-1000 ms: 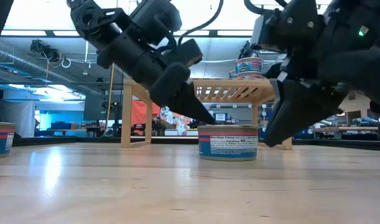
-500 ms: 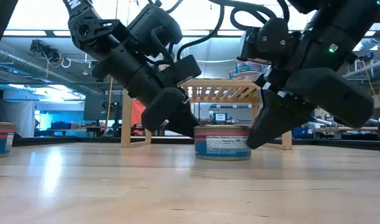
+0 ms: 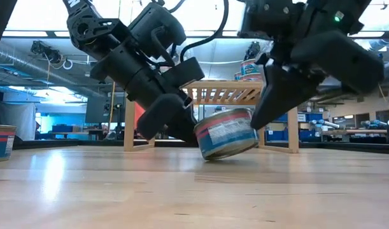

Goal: Stack canned seafood by type on shelf
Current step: Put the blue tuna can on the shelf

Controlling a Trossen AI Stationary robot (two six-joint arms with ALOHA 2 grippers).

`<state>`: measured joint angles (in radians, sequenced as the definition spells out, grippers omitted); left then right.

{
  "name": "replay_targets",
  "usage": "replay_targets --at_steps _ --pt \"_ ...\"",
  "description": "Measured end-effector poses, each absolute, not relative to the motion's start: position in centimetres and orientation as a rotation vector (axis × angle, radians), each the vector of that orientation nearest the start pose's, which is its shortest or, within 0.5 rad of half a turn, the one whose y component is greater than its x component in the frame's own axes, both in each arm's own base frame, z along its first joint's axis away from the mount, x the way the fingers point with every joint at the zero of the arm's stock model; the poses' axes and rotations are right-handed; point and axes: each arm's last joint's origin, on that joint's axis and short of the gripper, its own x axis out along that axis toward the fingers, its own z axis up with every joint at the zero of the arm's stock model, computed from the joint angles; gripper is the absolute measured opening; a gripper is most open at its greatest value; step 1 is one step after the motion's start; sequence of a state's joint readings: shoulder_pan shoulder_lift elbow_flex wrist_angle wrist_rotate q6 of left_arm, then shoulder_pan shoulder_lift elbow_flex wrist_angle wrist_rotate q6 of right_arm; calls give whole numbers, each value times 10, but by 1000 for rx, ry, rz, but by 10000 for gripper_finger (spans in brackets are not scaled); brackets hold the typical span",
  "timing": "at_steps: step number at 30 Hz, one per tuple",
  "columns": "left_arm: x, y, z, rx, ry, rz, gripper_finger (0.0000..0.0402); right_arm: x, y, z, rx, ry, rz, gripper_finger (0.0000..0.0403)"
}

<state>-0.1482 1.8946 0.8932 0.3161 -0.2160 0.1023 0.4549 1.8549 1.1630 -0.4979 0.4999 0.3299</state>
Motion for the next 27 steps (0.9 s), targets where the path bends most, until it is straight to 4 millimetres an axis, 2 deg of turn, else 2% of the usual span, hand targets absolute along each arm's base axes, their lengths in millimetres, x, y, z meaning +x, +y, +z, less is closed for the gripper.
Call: replay_targets --at_steps 13,22,27 --pt "356 -51 116 256 696 10 0 338 143 180 -278 985 -220 9" --pt "352 -63 114 309 715 -9 0 349 134 192 -271 949 -242 9" --pt "352 -68 117 343 702 0 0 353 127 193 -255 966 -230 9"
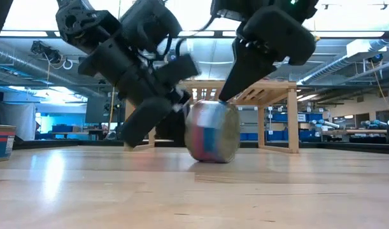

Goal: Stack canned seafood by type on shelf
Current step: Put the blue tuna can on the shelf

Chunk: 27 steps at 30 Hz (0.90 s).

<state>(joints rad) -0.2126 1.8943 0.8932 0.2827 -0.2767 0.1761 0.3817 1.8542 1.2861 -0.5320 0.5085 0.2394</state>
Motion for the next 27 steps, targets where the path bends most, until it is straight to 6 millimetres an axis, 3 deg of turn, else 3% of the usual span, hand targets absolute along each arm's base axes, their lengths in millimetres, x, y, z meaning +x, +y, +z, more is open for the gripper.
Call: replay_targets --at_steps 8,15,20,27 --pt "351 -70 123 347 662 29 0 356 121 193 -230 980 -203 9" --pt "327 -64 121 283 584 90 0 356 121 192 -231 981 -198 21" --pt "298 -59 134 186 462 131 0 356 120 194 -268 988 -207 56" --pt "269 -75 138 176 386 106 0 361 123 214 -340 1013 -169 128"
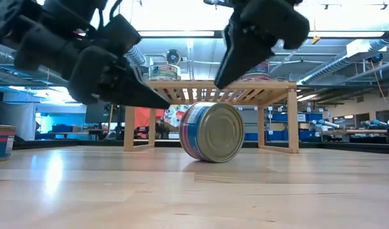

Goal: Stack canned seafood by type on shelf
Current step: Put the blue tuna can on the shelf

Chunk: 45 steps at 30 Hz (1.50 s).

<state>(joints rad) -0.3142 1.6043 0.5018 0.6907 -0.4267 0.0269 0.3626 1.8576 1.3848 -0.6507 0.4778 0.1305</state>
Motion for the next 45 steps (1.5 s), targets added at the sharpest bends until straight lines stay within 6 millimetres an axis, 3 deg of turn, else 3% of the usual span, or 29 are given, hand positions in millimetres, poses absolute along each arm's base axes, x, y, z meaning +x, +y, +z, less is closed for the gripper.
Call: replay_targets --at_steps 5,12,19,35,45 --pt "264 -85 138 189 367 110 0 364 125 224 -407 1002 -100 184" --pt "264 -88 137 213 370 99 0 367 119 222 -400 1037 -1 266" --pt "264 -88 137 214 371 99 0 373 106 214 -408 1079 30 301" --pt "263 -87 136 221 382 99 0 382 94 199 -399 1128 122 272" --pt "263 -87 135 222 386 99 0 382 95 200 -383 1122 152 199"
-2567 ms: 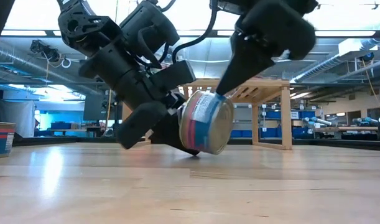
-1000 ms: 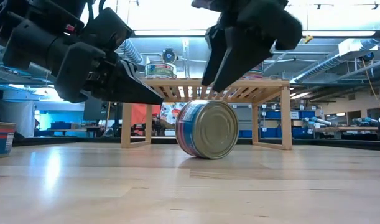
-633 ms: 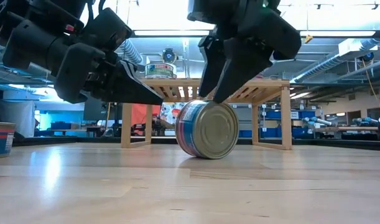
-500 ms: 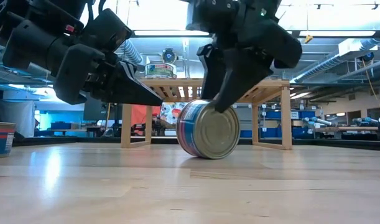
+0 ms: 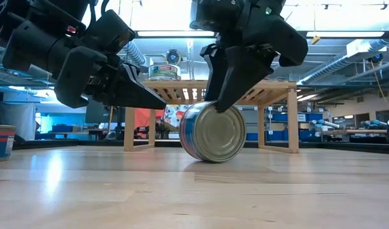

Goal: Stack canned seafood by type on shelf
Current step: Put the blue tuna can on the shelf

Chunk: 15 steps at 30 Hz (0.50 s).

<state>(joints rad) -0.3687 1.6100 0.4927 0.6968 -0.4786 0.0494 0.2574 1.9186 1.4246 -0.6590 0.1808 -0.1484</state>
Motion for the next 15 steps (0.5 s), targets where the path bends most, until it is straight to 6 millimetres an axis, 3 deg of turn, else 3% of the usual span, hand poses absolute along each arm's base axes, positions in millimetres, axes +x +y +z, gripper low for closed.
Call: replay_targets --at_steps 9,15 --pt "263 -87 135 221 386 99 0 381 96 203 -378 1123 163 199" --pt "263 -87 135 220 386 99 0 384 102 223 -427 1110 119 199"
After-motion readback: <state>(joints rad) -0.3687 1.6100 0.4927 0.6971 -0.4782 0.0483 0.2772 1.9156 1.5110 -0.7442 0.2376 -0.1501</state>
